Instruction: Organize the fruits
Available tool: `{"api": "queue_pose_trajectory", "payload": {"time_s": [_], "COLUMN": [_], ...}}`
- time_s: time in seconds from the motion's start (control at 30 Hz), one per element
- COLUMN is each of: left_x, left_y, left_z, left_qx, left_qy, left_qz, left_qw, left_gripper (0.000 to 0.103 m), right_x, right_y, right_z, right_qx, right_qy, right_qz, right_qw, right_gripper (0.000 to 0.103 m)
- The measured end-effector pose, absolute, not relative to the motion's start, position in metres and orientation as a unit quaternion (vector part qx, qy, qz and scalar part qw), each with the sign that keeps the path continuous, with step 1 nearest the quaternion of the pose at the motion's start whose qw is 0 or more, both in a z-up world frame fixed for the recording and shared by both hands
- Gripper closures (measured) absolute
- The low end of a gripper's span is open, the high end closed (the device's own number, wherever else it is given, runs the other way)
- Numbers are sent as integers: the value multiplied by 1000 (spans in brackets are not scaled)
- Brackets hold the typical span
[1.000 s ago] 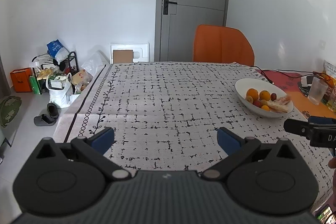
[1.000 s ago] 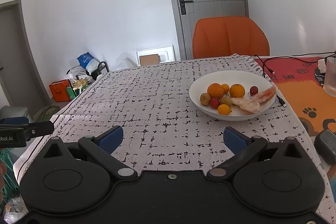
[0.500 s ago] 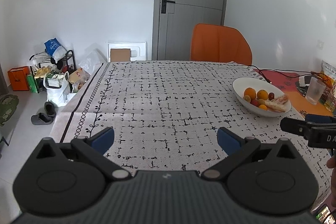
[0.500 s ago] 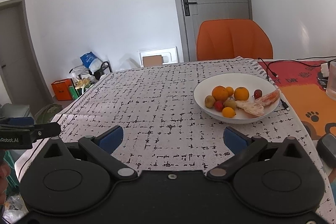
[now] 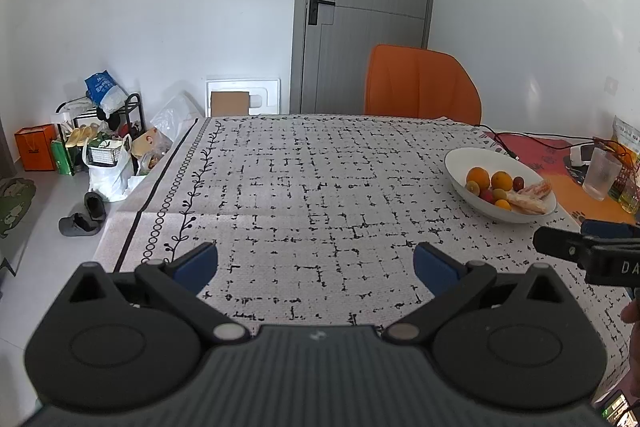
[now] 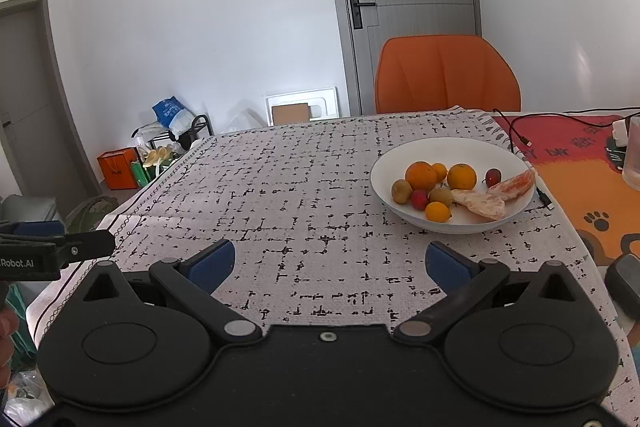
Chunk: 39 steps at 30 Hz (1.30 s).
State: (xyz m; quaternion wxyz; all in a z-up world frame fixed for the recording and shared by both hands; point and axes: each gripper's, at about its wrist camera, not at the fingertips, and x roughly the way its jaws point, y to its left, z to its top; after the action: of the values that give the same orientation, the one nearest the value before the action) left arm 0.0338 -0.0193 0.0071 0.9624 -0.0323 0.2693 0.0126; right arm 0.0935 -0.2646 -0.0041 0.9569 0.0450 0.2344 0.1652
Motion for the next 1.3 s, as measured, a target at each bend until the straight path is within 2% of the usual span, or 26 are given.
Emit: {"api": "queue_pose_trajectory", "payload": {"time_s": [1.3], "left_x": [33], "left_y": [-22], "left_z": [7], "left_qx": [-32], "left_qy": [269], "left_qz": [13], "left_qw": [963], "left_gripper": [0], "right_x": [94], "right_y": [-265], "right_z": [-5], "right_qx": [45], "right_qy": [236], "right_qz": [164], "right_qw": [957], "right_gripper": [0]}}
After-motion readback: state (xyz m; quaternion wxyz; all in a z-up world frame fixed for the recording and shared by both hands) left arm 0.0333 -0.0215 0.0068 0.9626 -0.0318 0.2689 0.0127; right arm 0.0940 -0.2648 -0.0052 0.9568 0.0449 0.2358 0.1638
